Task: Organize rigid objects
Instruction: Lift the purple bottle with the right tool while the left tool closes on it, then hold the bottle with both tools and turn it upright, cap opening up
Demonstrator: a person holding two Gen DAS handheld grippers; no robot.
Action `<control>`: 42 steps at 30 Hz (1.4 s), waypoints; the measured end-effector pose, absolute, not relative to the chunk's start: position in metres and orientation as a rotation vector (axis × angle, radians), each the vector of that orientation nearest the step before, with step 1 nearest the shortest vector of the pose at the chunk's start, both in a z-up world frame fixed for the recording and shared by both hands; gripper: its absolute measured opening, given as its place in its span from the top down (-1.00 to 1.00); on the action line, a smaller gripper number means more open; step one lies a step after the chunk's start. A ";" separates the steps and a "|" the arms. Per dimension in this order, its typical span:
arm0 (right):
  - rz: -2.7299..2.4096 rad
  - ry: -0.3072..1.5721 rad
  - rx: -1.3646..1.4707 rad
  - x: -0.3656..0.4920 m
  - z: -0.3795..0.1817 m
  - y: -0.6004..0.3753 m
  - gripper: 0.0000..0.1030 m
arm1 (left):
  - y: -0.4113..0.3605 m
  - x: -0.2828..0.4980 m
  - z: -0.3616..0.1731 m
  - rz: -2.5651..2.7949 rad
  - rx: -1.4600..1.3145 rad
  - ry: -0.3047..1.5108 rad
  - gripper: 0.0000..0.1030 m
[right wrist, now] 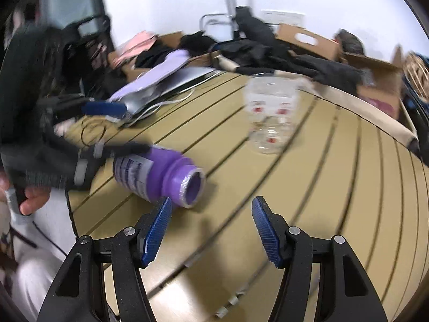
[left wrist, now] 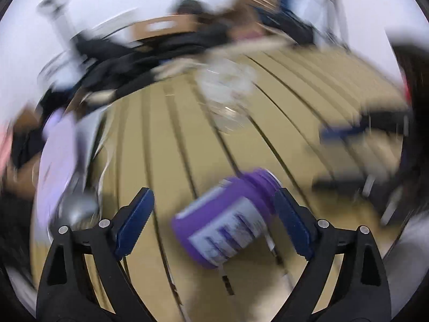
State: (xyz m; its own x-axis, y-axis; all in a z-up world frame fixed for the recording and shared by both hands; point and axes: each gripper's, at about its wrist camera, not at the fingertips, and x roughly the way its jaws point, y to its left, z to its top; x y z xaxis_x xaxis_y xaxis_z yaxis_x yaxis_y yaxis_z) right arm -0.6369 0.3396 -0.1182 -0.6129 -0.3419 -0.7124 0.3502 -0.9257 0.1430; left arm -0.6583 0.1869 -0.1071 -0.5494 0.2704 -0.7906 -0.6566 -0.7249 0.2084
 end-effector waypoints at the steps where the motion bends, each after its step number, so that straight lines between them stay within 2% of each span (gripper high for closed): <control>1: -2.518 -0.015 1.119 -0.635 -0.118 0.346 -0.31 | 0.195 -0.656 -0.117 2.235 -1.029 0.804 -0.74; 3: -2.504 -0.052 1.145 -0.634 -0.118 0.353 -0.31 | 0.204 -0.654 -0.138 2.156 -1.030 0.973 -0.65; 4: -2.499 -0.059 1.154 -0.633 -0.119 0.355 -0.31 | 0.207 -0.656 -0.147 2.138 -1.045 1.014 -0.53; 5: -2.495 -0.060 1.161 -0.632 -0.120 0.356 -0.31 | 0.207 -0.658 -0.149 2.124 -1.055 1.014 -0.34; 6: -2.492 -0.058 1.165 -0.632 -0.120 0.356 -0.31 | 0.206 -0.661 -0.151 2.111 -1.067 0.998 -0.28; 13: -2.446 -0.170 1.150 -0.652 -0.124 0.350 -0.31 | 0.192 -0.678 -0.142 2.274 -1.045 0.794 -0.20; 16: -2.370 -0.368 1.073 -0.660 -0.117 0.358 -0.31 | 0.175 -0.674 -0.121 2.366 -0.993 0.594 -0.17; 20: -2.204 -0.615 0.972 -0.680 -0.107 0.356 -0.34 | 0.164 -0.675 -0.096 2.415 -0.885 0.518 -0.17; 21: -2.166 -0.646 0.973 -0.686 -0.106 0.352 -0.39 | 0.161 -0.677 -0.089 2.433 -0.858 0.503 -0.17; 28: -1.928 -0.952 0.983 -0.743 -0.106 0.335 -0.39 | 0.145 -0.674 -0.068 2.451 -0.740 0.361 -0.17; 39: -1.846 -0.992 1.053 -0.785 -0.108 0.311 -0.35 | 0.130 -0.688 -0.064 2.454 -0.707 0.277 -0.15; 42: -1.963 -0.850 1.035 -0.779 -0.098 0.305 -0.34 | 0.130 -0.696 -0.067 2.421 -0.760 0.268 -0.16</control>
State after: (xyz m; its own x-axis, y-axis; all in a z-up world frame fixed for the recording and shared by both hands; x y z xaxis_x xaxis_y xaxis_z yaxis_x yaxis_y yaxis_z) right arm -0.7791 0.3053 -0.0980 -0.3950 -0.8403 -0.3715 0.3044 -0.5012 0.8100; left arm -0.6963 0.1303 -0.0665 -0.6685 0.4704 -0.5761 -0.5850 -0.8109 0.0167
